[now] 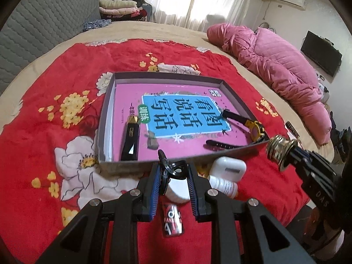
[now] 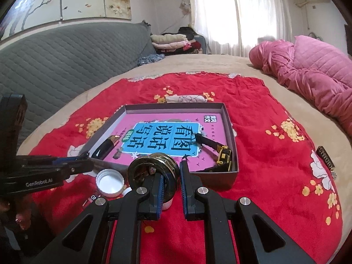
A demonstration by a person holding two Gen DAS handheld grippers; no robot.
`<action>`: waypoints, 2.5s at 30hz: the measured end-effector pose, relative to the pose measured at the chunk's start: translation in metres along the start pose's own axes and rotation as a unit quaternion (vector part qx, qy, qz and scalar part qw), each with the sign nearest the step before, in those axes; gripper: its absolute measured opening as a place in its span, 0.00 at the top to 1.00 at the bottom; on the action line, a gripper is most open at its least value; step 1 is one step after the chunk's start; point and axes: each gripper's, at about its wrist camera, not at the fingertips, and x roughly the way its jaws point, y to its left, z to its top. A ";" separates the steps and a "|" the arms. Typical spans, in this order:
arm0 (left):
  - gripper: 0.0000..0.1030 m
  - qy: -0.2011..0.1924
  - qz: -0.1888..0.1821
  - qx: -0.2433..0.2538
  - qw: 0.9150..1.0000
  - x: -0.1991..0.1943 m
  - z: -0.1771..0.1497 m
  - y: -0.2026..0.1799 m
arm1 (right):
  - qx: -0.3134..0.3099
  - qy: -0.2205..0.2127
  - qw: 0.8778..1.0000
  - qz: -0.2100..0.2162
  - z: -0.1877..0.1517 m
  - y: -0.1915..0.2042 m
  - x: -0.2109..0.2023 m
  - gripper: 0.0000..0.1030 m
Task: Organize rigid objects
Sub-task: 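Lift the keychain charm with the left tool while the right tool carries the gold fitting toward the box, then lower the charm into the box with the left tool while the right tool releases the fitting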
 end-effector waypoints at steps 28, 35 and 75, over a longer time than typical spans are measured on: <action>0.76 -0.021 0.002 -0.012 1.000 0.038 0.034 0.015 | 0.011 -0.023 0.997 -0.076 0.048 -0.011 0.018 0.87; 0.76 -0.014 0.007 -0.010 1.000 0.049 0.036 0.017 | 0.013 -0.034 0.996 -0.085 0.061 -0.012 0.019 0.87; 0.76 0.026 0.008 0.008 1.000 0.074 0.029 0.020 | -0.021 0.043 0.990 -0.134 0.035 -0.008 0.089 0.87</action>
